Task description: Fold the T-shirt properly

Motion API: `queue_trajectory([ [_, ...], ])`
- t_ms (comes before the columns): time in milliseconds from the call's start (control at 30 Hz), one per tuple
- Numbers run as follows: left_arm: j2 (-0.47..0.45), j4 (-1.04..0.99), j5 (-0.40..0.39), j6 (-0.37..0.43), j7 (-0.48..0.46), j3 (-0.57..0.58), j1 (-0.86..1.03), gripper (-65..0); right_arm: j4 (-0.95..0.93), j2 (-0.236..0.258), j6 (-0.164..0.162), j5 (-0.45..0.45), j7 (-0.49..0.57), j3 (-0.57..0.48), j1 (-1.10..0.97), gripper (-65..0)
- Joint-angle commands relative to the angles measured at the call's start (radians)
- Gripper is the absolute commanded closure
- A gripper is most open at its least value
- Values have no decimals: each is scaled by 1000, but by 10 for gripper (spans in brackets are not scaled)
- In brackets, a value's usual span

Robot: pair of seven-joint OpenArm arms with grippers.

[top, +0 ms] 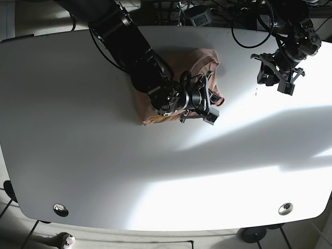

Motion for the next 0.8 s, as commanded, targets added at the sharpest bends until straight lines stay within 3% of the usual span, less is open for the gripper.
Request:
queue_trajectory([
  [33,-11,13,-16,-1,-23,-3,-1,-144,72,-15,5,15,26,1,-2,-25],
  [133,-11,13,-16,-1,-23,-3,-1,-144,201,-9,5,15,14,3,-42,-22],
  [233,-11,13,-16,-1,-23,-3,-1,-144,347,9,5,15,-72,6,-64,-22],
  [367,-11,13,-14,-1,-23,-3,-1,-144,450,6,13,17,-124,111,-82,-24],
  [567,-11,13,-12,-1,-23,-2,-3,-144,347,5,13,17,-120,115,-28,-27],
  [700,-11,13,-14,-1,-23,-2,-1,-144,214,-15,8,17,15,113,10,-27],
  [767,-11,13,-16,-1,-23,9,-1,-144,152,-15,7,18,71,111,28,-81],
  [800,-11,13,-16,-1,-23,29,-1,-144,145,-15,7,26,86,111,28,-144],
])
